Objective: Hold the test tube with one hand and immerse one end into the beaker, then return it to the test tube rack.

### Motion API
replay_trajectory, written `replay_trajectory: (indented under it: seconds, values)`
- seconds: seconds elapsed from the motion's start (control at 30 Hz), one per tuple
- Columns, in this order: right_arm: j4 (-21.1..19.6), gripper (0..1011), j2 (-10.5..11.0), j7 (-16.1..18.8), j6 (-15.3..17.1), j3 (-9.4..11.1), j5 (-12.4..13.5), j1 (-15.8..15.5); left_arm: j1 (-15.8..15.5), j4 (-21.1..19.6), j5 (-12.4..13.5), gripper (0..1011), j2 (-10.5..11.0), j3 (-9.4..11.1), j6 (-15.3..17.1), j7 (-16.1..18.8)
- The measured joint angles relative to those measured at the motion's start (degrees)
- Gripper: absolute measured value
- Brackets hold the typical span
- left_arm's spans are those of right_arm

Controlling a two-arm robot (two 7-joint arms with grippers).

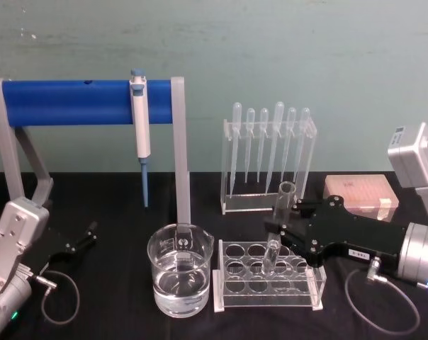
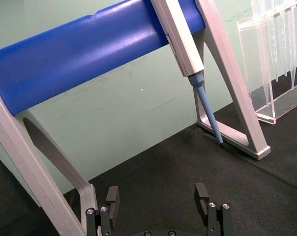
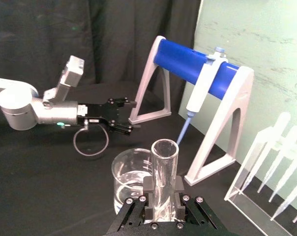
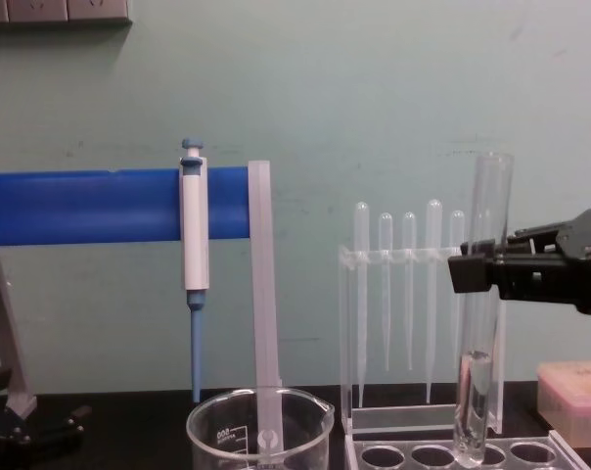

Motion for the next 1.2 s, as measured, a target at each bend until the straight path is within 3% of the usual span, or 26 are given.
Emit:
replay_trajectory:
  seconds: [0.53, 0.77, 1.2]
  values:
    - [7.8, 238, -4.2, 5.3, -4.4, 0.3, -2.9, 2.0, 0.0, 0.0, 0.0, 1000, 0.0, 0.0, 0.0, 0.0]
    - [10.4, 238, -6.4, 7.1, -4.8, 0.0, -4.0, 3.1, 0.0, 0.0, 0.0, 1000, 0.0, 0.0, 0.0, 0.0]
    - [12.6, 238, -8.6, 8.2, -5.2, 0.1, -5.2, 3.2, 0.0, 0.0, 0.0, 1000, 0.0, 0.0, 0.0, 0.0]
